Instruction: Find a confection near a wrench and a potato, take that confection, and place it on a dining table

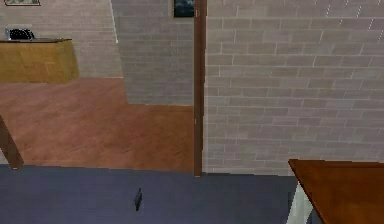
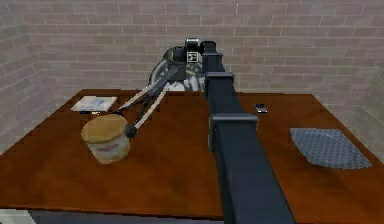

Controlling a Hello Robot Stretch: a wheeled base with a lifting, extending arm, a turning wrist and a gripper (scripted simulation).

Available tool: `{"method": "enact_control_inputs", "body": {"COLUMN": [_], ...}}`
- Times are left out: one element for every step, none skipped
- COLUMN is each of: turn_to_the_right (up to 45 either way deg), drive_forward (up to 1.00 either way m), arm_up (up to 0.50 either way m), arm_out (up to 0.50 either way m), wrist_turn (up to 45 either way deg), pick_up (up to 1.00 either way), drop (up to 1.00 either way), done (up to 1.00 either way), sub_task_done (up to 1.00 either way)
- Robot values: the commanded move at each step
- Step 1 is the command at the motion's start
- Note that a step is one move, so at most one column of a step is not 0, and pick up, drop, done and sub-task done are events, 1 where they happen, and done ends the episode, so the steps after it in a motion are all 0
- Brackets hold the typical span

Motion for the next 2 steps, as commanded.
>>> {"method": "enact_control_inputs", "body": {"turn_to_the_right": [0.0, 0.0], "drive_forward": [0.0, 0.0], "arm_up": [0.0, 0.0], "arm_out": [0.0, 0.0], "wrist_turn": [45.0, 45.0], "pick_up": [0.0, 0.0], "drop": [0.0, 0.0], "done": [0.0, 0.0], "sub_task_done": [0.0, 0.0]}}
